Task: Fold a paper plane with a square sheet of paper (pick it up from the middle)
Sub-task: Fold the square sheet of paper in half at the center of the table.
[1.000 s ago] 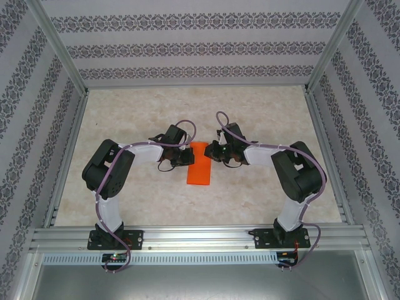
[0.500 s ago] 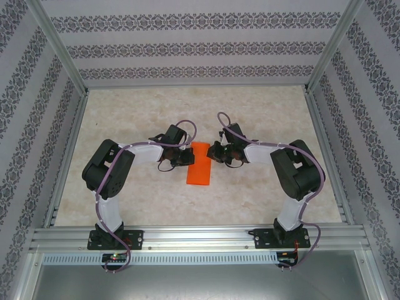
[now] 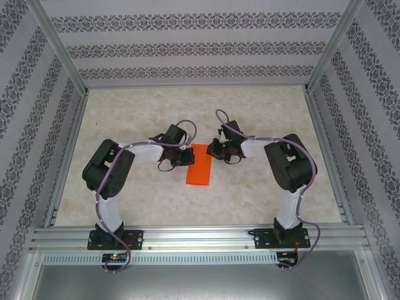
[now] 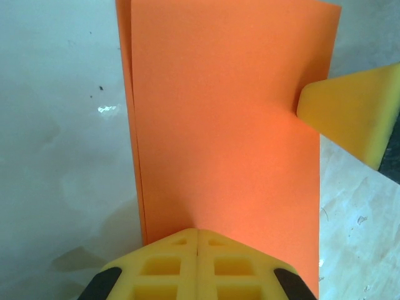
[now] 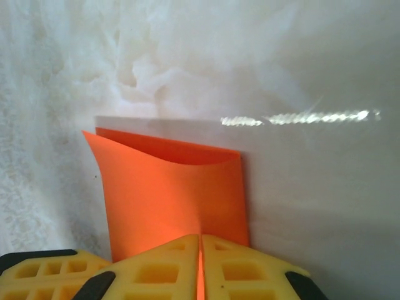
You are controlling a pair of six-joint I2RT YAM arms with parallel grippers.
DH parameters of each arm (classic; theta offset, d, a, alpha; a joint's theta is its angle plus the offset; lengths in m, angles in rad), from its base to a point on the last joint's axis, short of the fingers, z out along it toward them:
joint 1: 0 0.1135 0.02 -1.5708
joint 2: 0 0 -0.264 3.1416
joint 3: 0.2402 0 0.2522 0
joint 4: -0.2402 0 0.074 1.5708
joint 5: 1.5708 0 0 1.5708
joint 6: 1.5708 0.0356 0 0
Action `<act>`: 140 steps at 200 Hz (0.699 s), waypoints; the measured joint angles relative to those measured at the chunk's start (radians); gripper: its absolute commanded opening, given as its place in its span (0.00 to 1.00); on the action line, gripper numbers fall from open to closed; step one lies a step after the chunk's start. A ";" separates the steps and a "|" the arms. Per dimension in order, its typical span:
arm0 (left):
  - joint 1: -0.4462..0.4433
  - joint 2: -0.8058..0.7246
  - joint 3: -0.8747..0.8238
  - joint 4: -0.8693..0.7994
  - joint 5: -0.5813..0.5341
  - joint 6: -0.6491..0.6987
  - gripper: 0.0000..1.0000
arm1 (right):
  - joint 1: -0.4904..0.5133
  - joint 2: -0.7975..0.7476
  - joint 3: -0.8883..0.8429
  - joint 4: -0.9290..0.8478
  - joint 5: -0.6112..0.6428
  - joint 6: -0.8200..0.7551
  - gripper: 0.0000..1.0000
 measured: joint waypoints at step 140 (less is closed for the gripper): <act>0.000 0.000 0.000 -0.001 0.000 0.005 0.00 | -0.053 0.050 0.079 -0.045 -0.015 -0.003 0.12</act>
